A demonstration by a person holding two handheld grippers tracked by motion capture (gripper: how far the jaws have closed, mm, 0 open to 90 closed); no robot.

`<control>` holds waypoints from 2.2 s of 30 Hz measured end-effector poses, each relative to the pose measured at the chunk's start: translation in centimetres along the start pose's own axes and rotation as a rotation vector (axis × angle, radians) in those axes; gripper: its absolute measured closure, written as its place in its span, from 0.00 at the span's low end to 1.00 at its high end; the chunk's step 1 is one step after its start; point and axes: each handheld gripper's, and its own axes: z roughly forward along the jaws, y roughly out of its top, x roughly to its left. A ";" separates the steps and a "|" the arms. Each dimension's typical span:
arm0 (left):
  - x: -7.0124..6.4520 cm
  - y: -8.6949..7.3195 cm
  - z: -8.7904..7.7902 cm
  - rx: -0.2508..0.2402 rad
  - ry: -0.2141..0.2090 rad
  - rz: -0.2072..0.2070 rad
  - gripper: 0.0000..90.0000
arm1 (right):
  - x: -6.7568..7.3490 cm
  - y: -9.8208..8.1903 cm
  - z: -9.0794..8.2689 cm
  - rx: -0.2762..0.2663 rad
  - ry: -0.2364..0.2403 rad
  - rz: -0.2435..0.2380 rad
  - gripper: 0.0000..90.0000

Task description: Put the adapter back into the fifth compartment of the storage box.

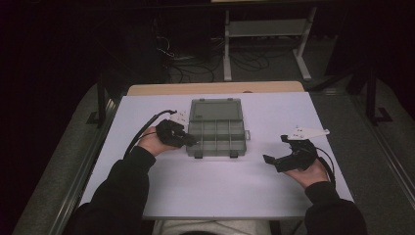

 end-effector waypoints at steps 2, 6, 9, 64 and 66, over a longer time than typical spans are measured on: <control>0.3 -0.2 0.5 0.011 0.000 -0.011 0.85 | 0.0 0.0 0.0 -0.001 0.002 0.000 0.00; 0.3 -0.1 0.8 0.018 -0.006 -0.009 0.85 | 0.0 0.0 0.0 -0.001 0.001 -0.001 0.00; 0.4 -0.1 0.9 0.024 0.000 -0.010 0.85 | 0.0 0.0 0.0 0.000 0.002 0.000 0.00; -1.6 -3.0 -7.1 -0.254 0.078 -0.103 0.00 | 0.1 0.1 -0.2 -0.006 0.006 -0.004 0.00; -1.6 -3.2 -7.3 -0.256 0.080 -0.103 0.00 | 0.1 0.1 -0.1 -0.006 0.005 -0.003 0.00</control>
